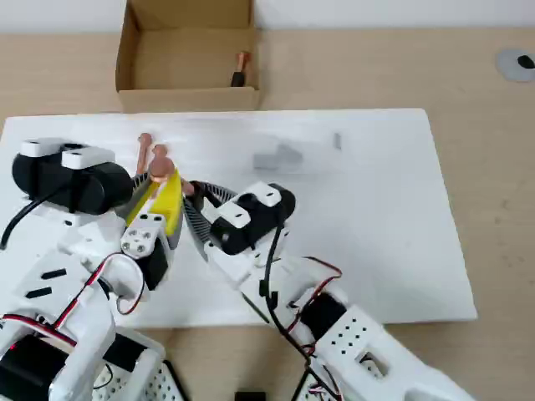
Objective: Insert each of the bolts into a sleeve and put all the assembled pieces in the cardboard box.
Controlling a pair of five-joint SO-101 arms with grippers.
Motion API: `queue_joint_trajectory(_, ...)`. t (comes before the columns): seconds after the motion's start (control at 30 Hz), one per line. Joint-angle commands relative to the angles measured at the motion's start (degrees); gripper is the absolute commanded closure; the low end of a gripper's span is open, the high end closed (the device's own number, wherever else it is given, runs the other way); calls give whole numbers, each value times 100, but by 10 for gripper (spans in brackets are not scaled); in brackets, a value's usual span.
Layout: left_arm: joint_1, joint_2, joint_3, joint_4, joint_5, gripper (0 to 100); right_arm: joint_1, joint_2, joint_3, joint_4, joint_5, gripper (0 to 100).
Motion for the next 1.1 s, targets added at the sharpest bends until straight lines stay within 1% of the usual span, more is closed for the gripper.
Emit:
queue_joint_trajectory(0.0,70,-22,97,-378,-35,993,-136,-189,-66,176,-35,989)
queue_joint_trajectory(0.1,53,-22,325,-571,-35,993,-224,-189,-57,185,-35,989)
queue_joint_trajectory(0.17,53,-22,369,-554,-35,993,-215,-189,-57,185,-35,989)
queue_joint_trajectory(0.37,44,-22,325,-255,-62,992,-207,-189,-57,185,-35,989)
queue_joint_trajectory(0.67,35,-31,316,-202,-70,991,-207,-189,-57,185,-35,989)
queue_joint_trajectory(0.83,-9,-31,316,-18,-229,991,-207,-189,-57,185,-26,989)
queue_joint_trajectory(1.07,-114,-31,352,229,-202,992,-207,-189,-57,185,-26,989)
